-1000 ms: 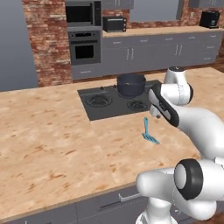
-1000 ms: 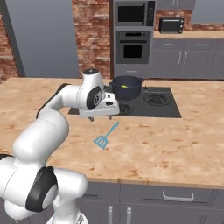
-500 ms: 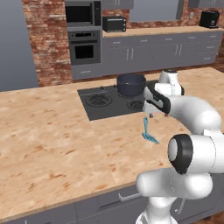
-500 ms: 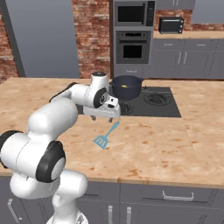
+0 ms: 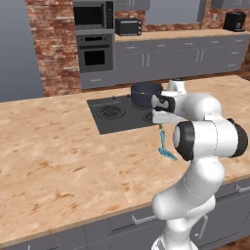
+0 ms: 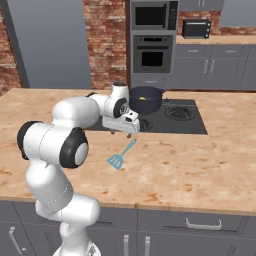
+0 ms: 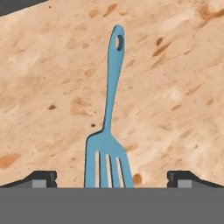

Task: Put the corn and mushroom in the pot. Retrieve the spatula and lightly stir the vegetables in the pot.

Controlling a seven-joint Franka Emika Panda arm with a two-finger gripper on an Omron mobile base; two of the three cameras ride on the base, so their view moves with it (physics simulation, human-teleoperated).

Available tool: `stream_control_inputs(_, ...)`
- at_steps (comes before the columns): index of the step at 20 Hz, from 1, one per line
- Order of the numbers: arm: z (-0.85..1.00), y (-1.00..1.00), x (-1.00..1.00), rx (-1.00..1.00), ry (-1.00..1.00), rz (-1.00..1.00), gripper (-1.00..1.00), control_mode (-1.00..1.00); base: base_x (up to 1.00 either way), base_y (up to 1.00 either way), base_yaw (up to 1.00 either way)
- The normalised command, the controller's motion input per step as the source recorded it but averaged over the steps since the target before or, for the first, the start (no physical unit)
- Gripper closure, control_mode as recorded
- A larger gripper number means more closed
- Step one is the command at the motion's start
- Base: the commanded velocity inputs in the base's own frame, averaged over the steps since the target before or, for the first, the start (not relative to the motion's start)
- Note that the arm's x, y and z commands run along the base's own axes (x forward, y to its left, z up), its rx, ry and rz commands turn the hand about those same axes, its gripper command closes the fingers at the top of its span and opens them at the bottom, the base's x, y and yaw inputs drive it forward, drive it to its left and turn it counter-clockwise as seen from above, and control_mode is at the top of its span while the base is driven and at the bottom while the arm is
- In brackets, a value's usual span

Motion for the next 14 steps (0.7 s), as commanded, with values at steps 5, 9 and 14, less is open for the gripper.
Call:
stream_control_inputs(5, -0.38, -0.07, 0.49, 0.0, 0.05, -0.04, -1.0, -1.0, 0.0, 0.0, 0.0)
stream_control_inputs(9, -0.35, -0.14, 0.39, 0.0, 0.05, 0.0, -1.0, -1.0, 0.0, 0.0, 0.0)
stream_control_inputs(14, -0.35, -0.2, 0.19, 0.0, 0.0, 0.01, -1.0, -1.0, 0.0, 0.0, 0.0)
